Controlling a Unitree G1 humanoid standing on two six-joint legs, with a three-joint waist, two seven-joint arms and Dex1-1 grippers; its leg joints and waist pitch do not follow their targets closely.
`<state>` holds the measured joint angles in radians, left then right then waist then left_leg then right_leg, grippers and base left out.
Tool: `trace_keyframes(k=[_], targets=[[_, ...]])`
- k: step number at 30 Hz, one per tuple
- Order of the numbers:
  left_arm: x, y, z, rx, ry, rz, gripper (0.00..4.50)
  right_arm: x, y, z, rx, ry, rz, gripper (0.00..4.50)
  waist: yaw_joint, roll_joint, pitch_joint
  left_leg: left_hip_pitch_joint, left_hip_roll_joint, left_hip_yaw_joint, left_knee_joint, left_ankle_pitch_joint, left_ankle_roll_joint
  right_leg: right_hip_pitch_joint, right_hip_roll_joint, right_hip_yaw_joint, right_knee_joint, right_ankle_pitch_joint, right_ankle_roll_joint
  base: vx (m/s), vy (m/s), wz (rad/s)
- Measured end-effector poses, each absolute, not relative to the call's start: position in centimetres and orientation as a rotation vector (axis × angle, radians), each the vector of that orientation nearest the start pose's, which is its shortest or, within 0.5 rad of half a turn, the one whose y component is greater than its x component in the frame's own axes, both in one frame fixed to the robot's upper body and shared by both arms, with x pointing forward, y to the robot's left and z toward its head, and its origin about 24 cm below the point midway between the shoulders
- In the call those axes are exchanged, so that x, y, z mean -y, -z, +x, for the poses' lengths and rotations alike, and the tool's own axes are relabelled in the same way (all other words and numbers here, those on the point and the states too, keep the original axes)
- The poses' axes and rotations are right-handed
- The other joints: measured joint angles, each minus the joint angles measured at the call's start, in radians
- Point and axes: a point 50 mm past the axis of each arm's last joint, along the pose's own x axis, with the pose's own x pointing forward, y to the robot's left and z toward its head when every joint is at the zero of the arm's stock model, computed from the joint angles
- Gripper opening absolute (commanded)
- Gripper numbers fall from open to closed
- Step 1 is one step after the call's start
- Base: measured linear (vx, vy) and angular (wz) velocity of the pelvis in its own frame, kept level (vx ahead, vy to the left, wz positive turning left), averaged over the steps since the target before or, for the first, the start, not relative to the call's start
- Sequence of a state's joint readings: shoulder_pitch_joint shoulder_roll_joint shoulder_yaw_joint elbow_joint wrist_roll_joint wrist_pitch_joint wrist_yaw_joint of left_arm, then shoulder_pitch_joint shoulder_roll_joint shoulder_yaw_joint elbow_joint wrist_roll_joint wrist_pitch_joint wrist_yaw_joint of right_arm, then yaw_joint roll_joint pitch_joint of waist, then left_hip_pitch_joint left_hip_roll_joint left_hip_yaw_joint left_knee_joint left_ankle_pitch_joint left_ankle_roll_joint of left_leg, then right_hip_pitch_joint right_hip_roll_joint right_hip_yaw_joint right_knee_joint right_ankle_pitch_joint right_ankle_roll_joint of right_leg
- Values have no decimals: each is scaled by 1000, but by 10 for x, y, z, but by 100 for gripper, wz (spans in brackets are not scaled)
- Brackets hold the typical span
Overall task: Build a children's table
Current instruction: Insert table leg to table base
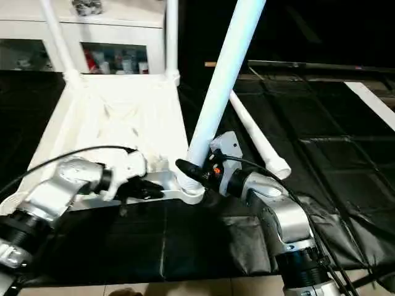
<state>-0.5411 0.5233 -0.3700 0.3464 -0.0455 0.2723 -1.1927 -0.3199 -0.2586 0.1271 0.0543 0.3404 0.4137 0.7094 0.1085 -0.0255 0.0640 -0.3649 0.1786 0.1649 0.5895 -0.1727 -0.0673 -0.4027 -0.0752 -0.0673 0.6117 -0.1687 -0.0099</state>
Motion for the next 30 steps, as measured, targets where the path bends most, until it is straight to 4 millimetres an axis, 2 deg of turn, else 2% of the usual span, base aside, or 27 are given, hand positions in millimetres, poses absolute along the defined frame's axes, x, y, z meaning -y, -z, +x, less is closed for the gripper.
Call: trace_keyframes(k=[9,10,12,21,26,30], targets=[[-156,-62,302,-546,1303,471,103,114,-80,290,-156,-931,82,191,3,0,0,-1,0,1,0,0,0,0,0,0,-1,2,-3,0,0,0],[-156,-62,303,-544,1301,470,85,114,-80,290,-157,-931,79,191,3,0,0,-1,0,1,0,0,0,0,0,0,-1,2,-3,0,0,0],[-154,-61,303,-541,1302,466,85,114,-80,290,-158,-932,75,191,3,0,0,-1,0,1,0,0,0,0,0,0,-1,2,-3,0,0,0],[-154,-62,305,-549,1332,472,7,116,-81,290,-149,-931,56,191,2,0,0,-1,0,1,0,0,0,0,0,0,-1,1,-1,0,0,0],[-154,-63,306,-542,1343,495,0,116,-81,290,-151,-934,54,191,2,0,0,-1,0,1,0,0,0,0,0,0,-1,2,-3,0,0,0],[-155,-62,307,-536,1345,500,0,117,-74,290,-221,-946,54,191,2,0,0,0,0,1,0,0,0,0,0,0,0,2,-3,0,0,0]])
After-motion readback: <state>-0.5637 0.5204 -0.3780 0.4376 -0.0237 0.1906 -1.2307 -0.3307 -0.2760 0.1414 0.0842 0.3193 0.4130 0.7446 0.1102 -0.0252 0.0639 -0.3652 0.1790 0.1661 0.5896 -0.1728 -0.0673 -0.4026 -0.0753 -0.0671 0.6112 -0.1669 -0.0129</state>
